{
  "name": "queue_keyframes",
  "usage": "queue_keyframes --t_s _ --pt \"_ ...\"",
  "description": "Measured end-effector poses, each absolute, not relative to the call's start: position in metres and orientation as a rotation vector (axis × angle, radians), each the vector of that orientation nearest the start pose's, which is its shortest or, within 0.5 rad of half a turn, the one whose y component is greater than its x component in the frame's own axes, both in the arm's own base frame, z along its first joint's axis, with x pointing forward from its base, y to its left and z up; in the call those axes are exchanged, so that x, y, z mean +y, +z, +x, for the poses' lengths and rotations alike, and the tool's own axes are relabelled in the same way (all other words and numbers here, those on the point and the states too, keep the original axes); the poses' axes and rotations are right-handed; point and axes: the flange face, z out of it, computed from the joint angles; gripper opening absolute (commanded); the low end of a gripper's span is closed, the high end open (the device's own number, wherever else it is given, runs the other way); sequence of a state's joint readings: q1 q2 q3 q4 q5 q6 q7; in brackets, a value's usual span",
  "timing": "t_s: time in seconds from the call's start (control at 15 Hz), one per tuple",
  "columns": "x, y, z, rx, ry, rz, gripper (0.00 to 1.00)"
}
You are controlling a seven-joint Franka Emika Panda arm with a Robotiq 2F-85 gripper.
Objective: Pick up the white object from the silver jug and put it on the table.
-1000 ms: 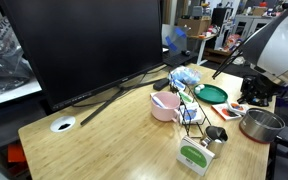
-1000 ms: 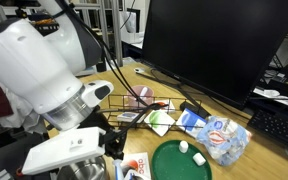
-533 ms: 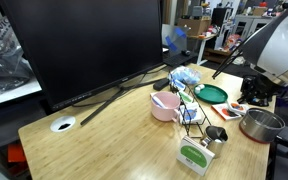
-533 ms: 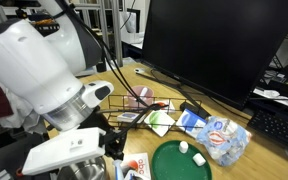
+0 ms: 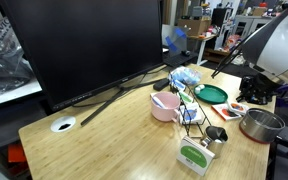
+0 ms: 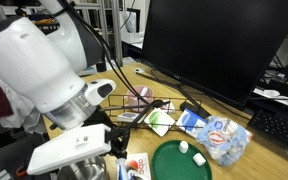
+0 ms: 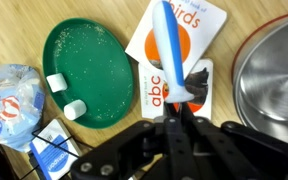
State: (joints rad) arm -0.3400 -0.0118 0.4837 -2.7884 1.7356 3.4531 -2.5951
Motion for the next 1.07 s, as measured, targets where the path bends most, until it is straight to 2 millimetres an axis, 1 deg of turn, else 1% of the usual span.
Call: queue_keyframes --t_s 0.2,0.33,0.4,0.47,0.6,0.73,0.87,0.93,1.07 --pt "-0.081 0.247 0.321 -1.666 -0.328 -3.127 0.02" --pt "-0.083 0.248 0.324 -1.712 -0.329 -3.108 0.02" --pt "-0.078 0.247 0.325 -1.737 -0.331 -3.089 0.02" --pt "-0.069 0.244 0.326 -1.775 -0.333 -3.056 0.02" --pt "-0.045 0.236 0.328 -1.867 -0.328 -2.971 0.02" --pt "-0.025 0.224 0.325 -1.938 -0.298 -2.886 0.02" --pt "-0.009 0.209 0.319 -1.978 -0.246 -2.818 0.02" --pt "-0.007 0.202 0.316 -1.983 -0.219 -2.798 0.02" --pt "-0.013 0.193 0.313 -1.972 -0.172 -2.8 0.02"
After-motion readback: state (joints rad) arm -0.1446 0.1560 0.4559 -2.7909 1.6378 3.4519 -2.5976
